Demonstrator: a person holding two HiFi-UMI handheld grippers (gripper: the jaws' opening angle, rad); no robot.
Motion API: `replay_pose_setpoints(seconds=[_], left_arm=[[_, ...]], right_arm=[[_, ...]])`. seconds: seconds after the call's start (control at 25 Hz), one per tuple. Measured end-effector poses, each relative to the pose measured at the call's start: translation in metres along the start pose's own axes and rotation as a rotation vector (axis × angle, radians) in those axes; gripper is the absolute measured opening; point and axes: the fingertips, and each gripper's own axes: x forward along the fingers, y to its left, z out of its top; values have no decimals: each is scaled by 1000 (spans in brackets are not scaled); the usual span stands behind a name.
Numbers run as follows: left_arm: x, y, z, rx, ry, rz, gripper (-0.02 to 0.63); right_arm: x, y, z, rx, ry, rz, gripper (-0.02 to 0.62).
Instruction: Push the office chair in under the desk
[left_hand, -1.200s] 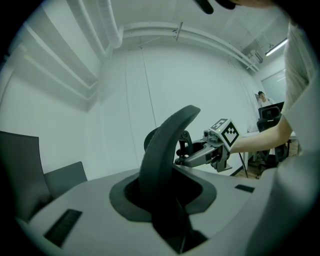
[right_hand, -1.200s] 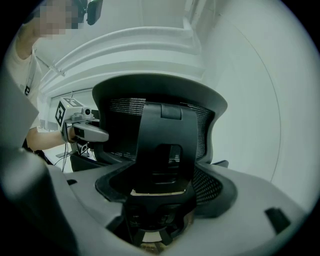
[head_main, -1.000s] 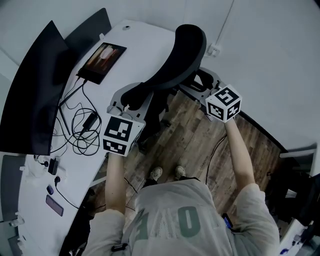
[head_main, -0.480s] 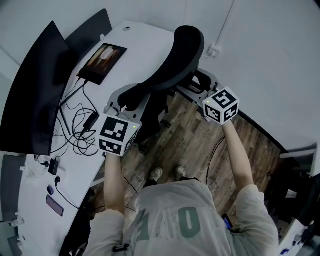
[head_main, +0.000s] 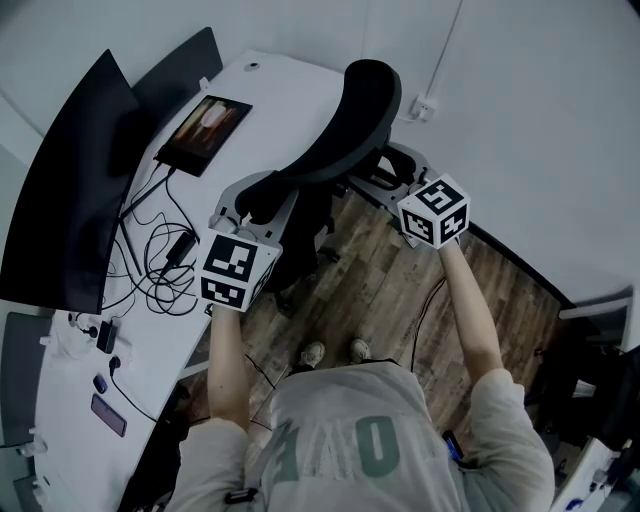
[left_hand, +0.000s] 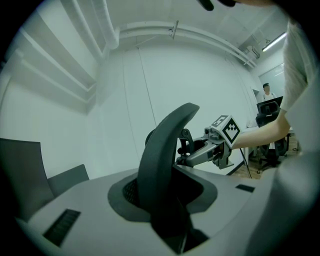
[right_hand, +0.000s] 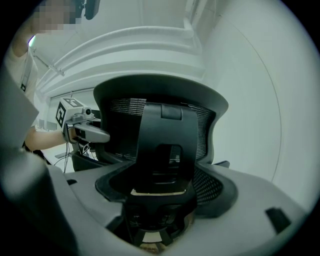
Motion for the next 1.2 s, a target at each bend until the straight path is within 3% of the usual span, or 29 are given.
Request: replay_pose_setpoints(seconds=[0.2, 0.36, 0.6, 0.88, 0.96, 1.04, 1.08, 1.12, 1.16, 1.2], left_arm=[[-8, 1, 5, 64, -1, 68, 163], [-23, 3, 8, -3, -30, 88, 212], [-52, 8, 36, -41, -111, 165, 230], [-81, -8, 74, -44, -224, 260, 225], [-91, -14, 84, -46, -270, 318, 152], [-102, -18, 89, -51, -300, 403, 35], [-105, -20, 87, -46, -297, 435, 27], [-107, -24, 84, -40, -291, 454, 21], [-108, -27, 81, -41, -285, 465, 20], [-108, -30, 78, -49, -282, 471, 17]], right_arm=[[-1, 3, -3, 7, 42, -7, 321], [-5, 1, -1, -19, 40, -41, 326], [-37, -5, 46, 23, -161, -155, 327], [-80, 31, 98, -183, -263, -263, 325], [-91, 47, 113, -220, -314, -291, 324], [-98, 67, 124, -236, -367, -306, 322], [-100, 76, 127, -240, -389, -315, 320], [-102, 85, 130, -240, -405, -325, 311], [-104, 92, 130, -239, -415, -335, 250], [-104, 99, 129, -240, -415, -341, 80]])
